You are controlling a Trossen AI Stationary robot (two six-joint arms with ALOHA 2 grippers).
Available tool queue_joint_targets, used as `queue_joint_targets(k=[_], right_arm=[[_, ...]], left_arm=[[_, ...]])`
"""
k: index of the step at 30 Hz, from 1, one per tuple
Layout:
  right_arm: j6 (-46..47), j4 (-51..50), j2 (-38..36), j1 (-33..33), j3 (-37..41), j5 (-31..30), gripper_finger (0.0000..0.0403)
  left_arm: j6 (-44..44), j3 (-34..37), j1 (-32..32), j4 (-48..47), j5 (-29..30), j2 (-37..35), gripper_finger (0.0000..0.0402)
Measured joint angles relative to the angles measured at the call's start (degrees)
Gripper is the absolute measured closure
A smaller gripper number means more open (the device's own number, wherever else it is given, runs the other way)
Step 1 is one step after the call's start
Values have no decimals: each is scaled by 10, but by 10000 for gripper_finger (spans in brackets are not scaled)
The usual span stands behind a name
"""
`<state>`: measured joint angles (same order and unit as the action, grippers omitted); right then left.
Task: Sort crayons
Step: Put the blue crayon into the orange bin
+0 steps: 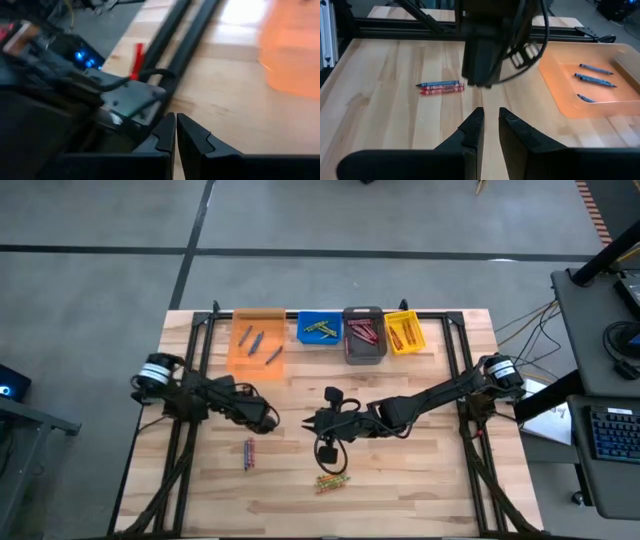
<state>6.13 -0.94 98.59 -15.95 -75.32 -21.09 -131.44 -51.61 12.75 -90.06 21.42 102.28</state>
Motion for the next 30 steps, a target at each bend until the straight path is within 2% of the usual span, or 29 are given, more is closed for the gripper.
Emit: queue_joint_targets(k=[2, 4, 6, 10, 13, 16, 21, 23, 27, 28, 30], right_arm=[[0, 0, 0, 1, -1, 0, 355], [0, 1, 0, 1, -1, 0, 355], [-1, 1, 0, 1, -2, 0, 355], [-2, 0, 0, 1, -1, 0, 355], [-3, -1, 0, 1, -2, 0, 355], [-12, -1, 0, 1, -2, 0, 355], [-32, 0, 0, 2, -2, 0, 355], [-32, -2, 0, 3, -3, 0, 355], [-32, -4, 0, 3, -8, 0, 355], [-33, -5, 0, 3, -11, 0, 355], [-41, -5, 0, 3, -15, 0, 355]], left_arm=[[28, -2, -3, 23, -2, 18, 402], [13, -3, -3, 44, -17, 39, 402], [-48, -1, 6, 58, -35, 63, 402], [-223, 0, 48, 62, -91, 118, 402], [-299, 0, 77, 62, -142, 143, 402], [-331, 0, 91, 74, -155, 148, 402], [-355, 0, 78, 127, -164, 145, 402], [-391, 5, 70, 118, -195, 147, 402], [-482, 32, 58, 133, -302, 147, 402], [-485, 39, 57, 149, -317, 147, 402], [-481, 54, 54, 171, -311, 147, 402]])
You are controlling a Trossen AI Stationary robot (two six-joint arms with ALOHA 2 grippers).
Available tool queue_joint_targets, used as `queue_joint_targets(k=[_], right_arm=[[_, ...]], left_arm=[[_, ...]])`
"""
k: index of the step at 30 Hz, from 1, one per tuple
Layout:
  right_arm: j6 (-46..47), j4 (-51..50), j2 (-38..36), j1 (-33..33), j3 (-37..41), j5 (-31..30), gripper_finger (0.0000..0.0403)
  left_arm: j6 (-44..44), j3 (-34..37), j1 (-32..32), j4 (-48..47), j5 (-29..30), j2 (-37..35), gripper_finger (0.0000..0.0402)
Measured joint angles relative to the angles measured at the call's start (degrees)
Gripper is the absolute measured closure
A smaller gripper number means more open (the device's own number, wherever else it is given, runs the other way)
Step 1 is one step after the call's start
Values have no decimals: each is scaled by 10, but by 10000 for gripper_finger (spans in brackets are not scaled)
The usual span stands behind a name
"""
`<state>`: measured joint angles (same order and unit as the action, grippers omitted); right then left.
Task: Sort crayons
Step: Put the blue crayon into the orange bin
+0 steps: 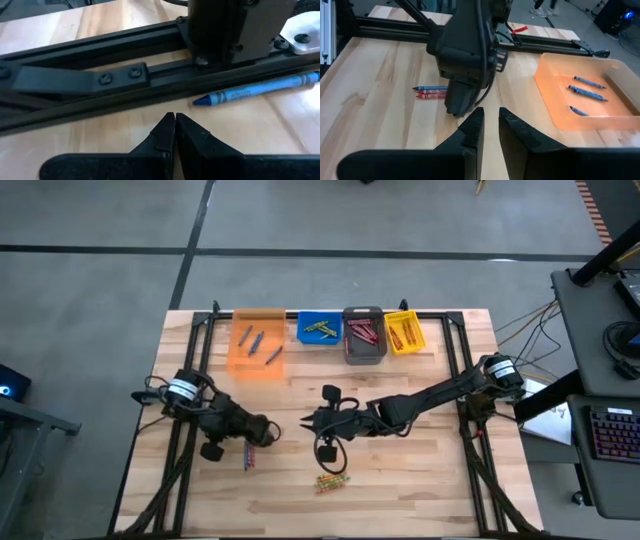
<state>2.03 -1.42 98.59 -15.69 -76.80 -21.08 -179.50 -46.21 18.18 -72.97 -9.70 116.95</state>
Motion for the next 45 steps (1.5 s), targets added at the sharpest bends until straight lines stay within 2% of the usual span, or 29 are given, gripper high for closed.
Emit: queue_joint_targets(k=[7, 17, 25, 36, 41, 45], right_arm=[[-16, 0, 0, 2, -13, 0, 355], [-41, 0, 0, 6, -32, 0, 355], [-46, 1, 0, 11, -35, 0, 355], [-46, 2, 0, 11, -35, 0, 355], [-45, 3, 0, 11, -35, 0, 355], [-46, 3, 0, 11, -35, 0, 355]], left_arm=[[-5, 31, -4, 10, 1, -4, 402], [4, 39, -27, 19, 33, -7, 402], [55, 24, -31, 14, 147, -5, 402], [82, -1, -31, 7, 159, 2, 402], [149, -24, -29, -14, 163, 2, 402], [240, -58, -26, -75, 185, 0, 402]])
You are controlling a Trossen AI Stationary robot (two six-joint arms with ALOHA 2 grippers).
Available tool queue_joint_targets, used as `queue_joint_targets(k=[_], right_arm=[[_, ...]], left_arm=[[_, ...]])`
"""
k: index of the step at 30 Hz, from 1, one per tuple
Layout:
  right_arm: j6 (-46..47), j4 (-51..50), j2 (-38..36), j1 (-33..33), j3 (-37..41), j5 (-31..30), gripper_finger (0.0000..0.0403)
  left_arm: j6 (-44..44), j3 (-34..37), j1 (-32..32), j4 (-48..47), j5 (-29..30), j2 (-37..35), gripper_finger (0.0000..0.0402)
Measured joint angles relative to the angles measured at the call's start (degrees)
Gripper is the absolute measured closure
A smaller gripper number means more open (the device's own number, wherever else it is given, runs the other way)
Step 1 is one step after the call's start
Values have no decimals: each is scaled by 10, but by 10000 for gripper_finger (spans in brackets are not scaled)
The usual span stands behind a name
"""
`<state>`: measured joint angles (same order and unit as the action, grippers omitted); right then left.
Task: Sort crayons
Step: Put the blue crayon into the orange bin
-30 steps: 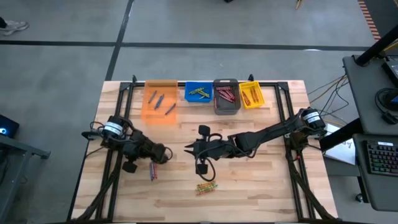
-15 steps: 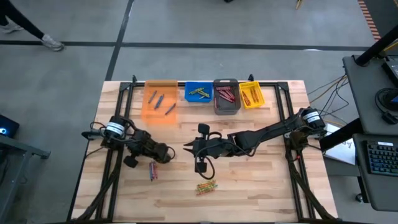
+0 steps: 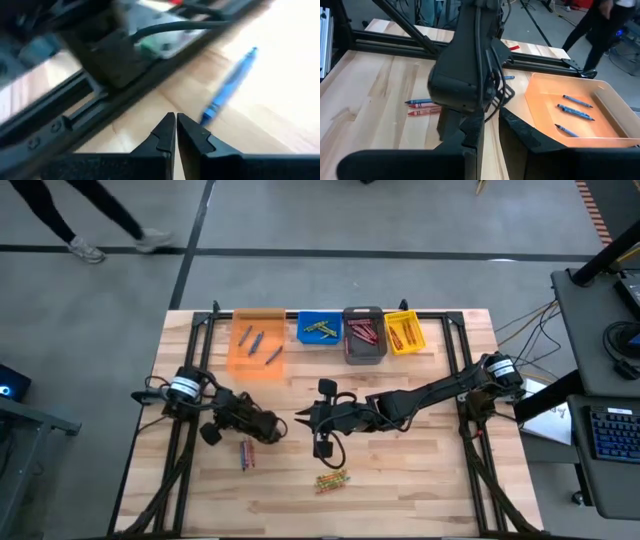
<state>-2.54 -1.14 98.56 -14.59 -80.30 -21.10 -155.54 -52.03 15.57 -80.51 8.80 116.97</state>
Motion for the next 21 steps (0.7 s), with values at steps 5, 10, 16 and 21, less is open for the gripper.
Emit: queue_joint_targets(k=[5, 10, 16, 21], right_arm=[[0, 0, 0, 0, 0, 0, 355], [4, -3, -1, 0, 0, 0, 355], [6, -17, -12, -7, 0, 0, 355], [46, -32, -29, -8, 0, 0, 355]], left_arm=[[62, -64, 21, -82, 51, -7, 402], [141, -103, 49, -78, 152, -48, 402], [287, -133, 77, -94, 294, -141, 402], [504, -173, 103, -95, 375, -233, 402]])
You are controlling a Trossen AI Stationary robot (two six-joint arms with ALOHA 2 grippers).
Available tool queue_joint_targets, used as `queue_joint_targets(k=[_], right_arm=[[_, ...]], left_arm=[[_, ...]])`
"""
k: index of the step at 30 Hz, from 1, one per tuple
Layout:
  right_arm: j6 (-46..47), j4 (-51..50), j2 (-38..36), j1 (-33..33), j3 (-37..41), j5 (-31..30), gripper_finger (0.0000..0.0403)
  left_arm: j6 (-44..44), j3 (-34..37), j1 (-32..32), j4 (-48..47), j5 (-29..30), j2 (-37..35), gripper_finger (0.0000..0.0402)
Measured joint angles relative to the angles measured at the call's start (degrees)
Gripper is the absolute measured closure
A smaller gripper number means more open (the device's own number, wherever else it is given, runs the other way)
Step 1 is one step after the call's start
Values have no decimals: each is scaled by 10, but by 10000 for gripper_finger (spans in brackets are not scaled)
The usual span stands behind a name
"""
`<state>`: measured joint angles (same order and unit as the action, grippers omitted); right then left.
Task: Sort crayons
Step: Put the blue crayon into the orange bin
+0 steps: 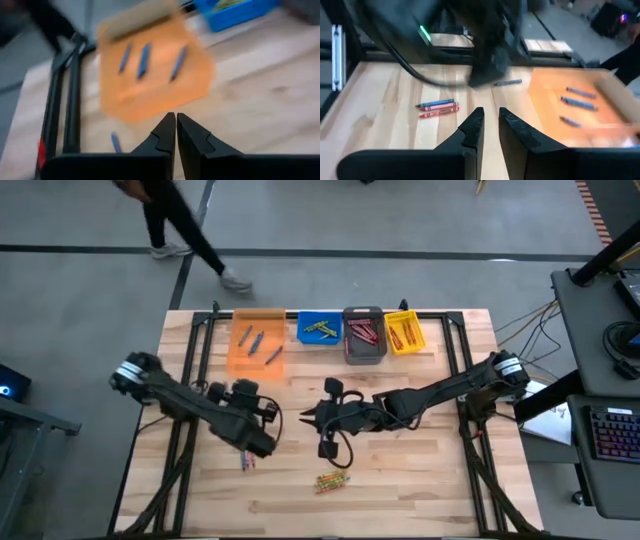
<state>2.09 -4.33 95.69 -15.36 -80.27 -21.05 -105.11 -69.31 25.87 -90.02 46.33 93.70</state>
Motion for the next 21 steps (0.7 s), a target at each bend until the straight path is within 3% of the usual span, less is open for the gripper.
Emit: queue_joint_targets(k=[3, 11, 16, 21], right_arm=[[46, -31, -9, 3, 0, 0, 355], [108, -151, -24, 5, 0, 0, 355], [44, -192, -39, 18, 0, 0, 355], [-78, -245, -58, 53, 5, 1, 355]], left_arm=[[95, -13, 25, 1, 17, -49, 402], [120, -7, 99, 46, -23, -150, 402], [128, -46, 100, 49, -95, -166, 402], [124, -111, 85, 23, -17, -164, 402]])
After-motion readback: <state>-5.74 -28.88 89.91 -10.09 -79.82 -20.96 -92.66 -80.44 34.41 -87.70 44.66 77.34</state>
